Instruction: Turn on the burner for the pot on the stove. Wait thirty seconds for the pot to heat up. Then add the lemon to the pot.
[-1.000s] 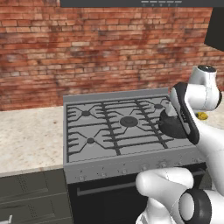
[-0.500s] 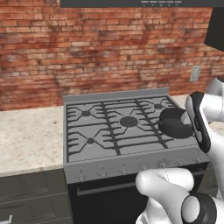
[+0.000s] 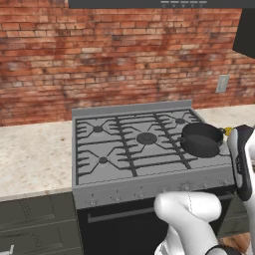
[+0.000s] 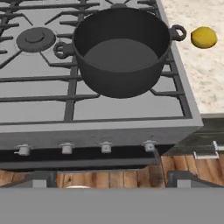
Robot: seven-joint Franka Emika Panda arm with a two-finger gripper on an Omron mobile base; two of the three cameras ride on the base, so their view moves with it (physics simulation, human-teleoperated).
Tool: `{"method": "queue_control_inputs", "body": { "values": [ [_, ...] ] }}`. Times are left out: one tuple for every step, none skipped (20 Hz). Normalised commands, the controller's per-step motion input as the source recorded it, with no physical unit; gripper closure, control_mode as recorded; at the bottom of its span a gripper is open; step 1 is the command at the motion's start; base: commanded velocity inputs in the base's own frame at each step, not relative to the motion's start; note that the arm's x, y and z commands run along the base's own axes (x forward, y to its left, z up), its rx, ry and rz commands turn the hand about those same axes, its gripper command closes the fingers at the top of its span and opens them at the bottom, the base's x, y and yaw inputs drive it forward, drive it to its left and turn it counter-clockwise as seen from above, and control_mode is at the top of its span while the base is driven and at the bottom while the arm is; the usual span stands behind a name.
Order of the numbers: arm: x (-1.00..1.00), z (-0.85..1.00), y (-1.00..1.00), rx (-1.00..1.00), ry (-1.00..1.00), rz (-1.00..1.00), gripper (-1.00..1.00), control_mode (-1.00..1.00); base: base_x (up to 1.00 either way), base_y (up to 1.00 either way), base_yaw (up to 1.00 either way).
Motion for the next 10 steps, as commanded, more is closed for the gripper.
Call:
{"method": "queue_control_inputs", "body": {
  "values": [
    [-0.21,-0.56,-0.08,-0.01,-0.23,0.0,-1.0,-1.0,0.0,0.0,0.0],
    [-0.18,-0.56,-0.1,0.0,-0.25,0.0,-1.0,-1.0,0.0,0.0,0.0],
    [-0.18,-0.51,-0.16,0.0,-0.29,0.0,-1.0,-1.0,0.0,0.0,0.0],
    [-0.21,-0.55,-0.19,0.0,-0.29,0.0,-1.0,-1.0,0.0,0.0,0.0],
    [-0.24,-0.56,-0.23,0.0,-0.29,0.0,-1.0,-1.0,0.0,0.0,0.0],
    [-0.27,-0.59,-0.25,0.0,-0.29,0.0,-1.0,-1.0,0.0,0.0,0.0],
    [-0.26,-0.6,-0.24,0.0,-0.28,0.0,-1.0,-1.0,0.0,0.0,0.0],
    [-0.22,-0.59,-0.21,0.0,-0.28,0.0,-1.0,-1.0,0.0,0.0,0.0],
    [-0.19,-0.56,-0.2,0.0,-0.28,0.0,-1.0,-1.0,0.0,0.0,0.0],
    [-0.14,-0.47,-0.19,0.0,-0.3,0.0,-1.0,-1.0,0.0,0.0,0.0]
  ]
}}
